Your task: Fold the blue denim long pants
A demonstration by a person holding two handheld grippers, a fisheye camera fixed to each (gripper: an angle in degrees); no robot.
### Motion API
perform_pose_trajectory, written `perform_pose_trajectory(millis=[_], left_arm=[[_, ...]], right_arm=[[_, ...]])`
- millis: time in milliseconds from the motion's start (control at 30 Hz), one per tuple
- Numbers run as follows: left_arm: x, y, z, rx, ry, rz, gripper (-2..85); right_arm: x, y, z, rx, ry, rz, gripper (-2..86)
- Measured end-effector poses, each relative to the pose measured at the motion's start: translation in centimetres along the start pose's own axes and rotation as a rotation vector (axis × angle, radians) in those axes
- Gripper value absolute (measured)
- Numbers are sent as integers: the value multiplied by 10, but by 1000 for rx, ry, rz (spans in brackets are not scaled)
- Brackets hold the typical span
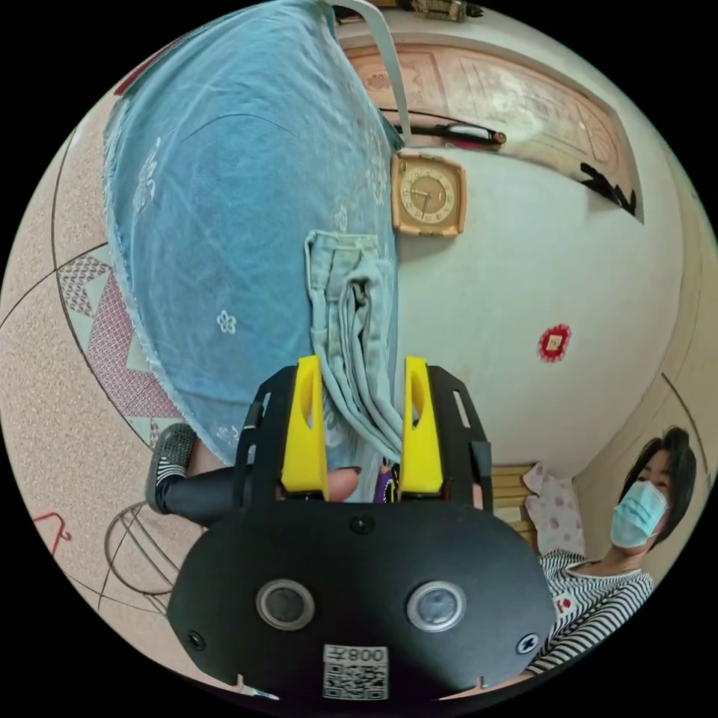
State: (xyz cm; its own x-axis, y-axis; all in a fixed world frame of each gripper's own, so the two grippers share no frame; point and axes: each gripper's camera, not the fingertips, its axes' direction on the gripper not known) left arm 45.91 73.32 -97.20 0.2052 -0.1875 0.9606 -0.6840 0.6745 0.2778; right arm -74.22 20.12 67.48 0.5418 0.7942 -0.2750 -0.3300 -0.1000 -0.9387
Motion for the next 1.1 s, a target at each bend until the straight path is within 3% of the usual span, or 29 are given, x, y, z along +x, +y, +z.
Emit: perform_pose_trajectory(millis=[267,567,1100], left_arm=[[19,-29,15,54,44,-41,170],[79,-63,49,6,-83,-10,104],[304,-45,152,-59,-69,265,78]], right_arm=[[24,-13,7,-15,11,-32,49],[81,-13,5,-14,25,-19,47],[136,36,-50,21,76,-177,34]])
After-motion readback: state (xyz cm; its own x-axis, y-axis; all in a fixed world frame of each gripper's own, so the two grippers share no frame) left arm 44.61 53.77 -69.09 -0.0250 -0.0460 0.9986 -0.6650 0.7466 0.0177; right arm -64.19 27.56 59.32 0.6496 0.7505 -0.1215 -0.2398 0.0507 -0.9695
